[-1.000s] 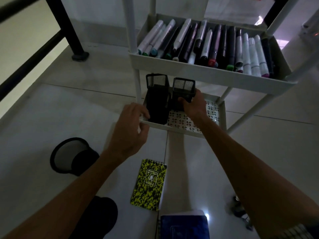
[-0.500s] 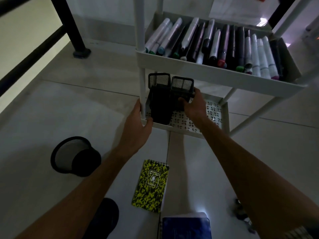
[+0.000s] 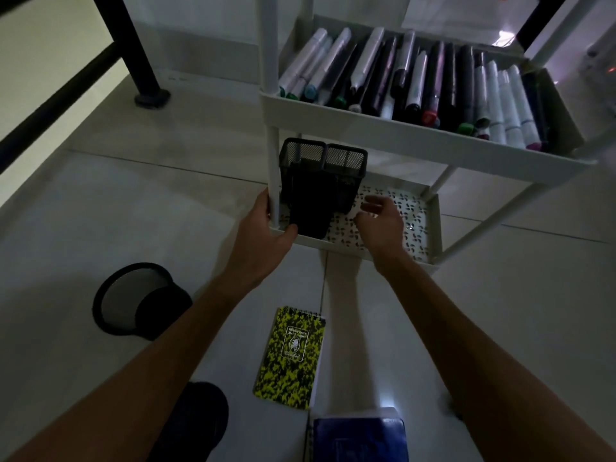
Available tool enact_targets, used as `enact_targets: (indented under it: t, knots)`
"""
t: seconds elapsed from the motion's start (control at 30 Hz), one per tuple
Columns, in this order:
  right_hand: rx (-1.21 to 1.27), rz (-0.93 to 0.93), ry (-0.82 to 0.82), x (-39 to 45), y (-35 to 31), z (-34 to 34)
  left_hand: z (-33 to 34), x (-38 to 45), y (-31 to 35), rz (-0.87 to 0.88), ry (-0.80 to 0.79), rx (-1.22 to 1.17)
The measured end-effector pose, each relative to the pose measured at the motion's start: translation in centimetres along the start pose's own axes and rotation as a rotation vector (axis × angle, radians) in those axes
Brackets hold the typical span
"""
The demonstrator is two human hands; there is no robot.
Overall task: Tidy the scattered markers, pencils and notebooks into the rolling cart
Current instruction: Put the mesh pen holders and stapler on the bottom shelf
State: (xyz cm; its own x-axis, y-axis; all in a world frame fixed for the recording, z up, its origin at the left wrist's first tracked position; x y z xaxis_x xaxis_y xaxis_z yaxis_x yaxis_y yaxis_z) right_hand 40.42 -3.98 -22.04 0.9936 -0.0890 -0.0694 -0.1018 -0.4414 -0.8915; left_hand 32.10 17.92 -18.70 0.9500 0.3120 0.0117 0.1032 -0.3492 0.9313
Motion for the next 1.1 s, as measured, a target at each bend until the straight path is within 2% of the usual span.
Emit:
enact_targets:
  t: [0.17, 0.23, 0.53, 0.83, 1.0, 1.1]
  knots:
    - [-0.010, -0.245, -0.040, -4.1, -3.4, 2.6, -0.1, 0.2, -0.1, -0.003, 0.006, -0.007]
    - [-0.022, -0.286, -0.045, -4.3, -4.3, 3.9, -0.4, 0.3, -0.1, -0.014, 0.023, -0.024]
    - [-0.056, -0.215, -0.001, -3.3, -3.2, 6.0, -0.8, 0.9, -0.5, -0.063, 0.033, -0.077]
    - [-0.064, -0.285, -0.029, -3.1, -4.0, 6.4, -0.6, 0.9, -1.1, -0.088, 0.016, -0.084]
    - [-0.021, -0.255, -0.079, -3.9, -3.5, 6.2, -0.8, 0.4, -1.1, -0.107, -0.019, -0.073]
    - [-0.043, -0.334, -0.003, -6.0, -3.3, 4.7, -2.4, -0.4, -0.9, -0.139, -0.006, -0.076]
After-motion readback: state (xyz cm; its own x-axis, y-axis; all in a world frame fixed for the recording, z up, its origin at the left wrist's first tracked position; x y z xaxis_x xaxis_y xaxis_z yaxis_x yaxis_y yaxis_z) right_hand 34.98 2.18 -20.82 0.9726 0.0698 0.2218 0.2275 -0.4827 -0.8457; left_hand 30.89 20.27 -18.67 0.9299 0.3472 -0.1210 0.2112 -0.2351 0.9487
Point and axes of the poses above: each hand's wrist, its own x-axis towards the middle knuckle, its own z-axis out of the palm, y = z × x, the point moved 10 cm from there along x, towards the middle knuckle, and after that the axes turned 5 degrees about -z, right-handed, at the moved point
